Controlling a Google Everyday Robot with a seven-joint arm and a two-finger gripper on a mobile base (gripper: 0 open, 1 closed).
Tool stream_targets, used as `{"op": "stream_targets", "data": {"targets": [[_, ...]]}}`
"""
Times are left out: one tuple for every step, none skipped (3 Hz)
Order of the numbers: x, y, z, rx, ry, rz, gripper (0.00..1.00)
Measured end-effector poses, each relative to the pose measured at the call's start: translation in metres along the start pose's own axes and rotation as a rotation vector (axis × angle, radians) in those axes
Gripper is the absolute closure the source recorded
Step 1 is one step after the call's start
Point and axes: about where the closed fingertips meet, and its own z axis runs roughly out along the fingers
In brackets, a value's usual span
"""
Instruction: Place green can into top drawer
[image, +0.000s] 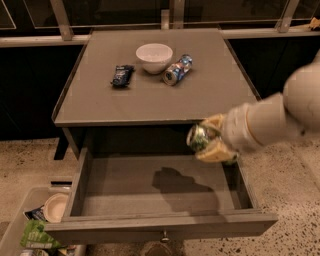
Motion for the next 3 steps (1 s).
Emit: {"op": "stream_targets", "data": {"targets": [[0.091,0.060,0.075,-0.120,-0.030,0.086,1.00],[0.164,0.091,0.134,-0.210,0.016,0.148,1.00],[0.160,0.089,0.129,-0.210,0.016,0.148,1.00]]}}
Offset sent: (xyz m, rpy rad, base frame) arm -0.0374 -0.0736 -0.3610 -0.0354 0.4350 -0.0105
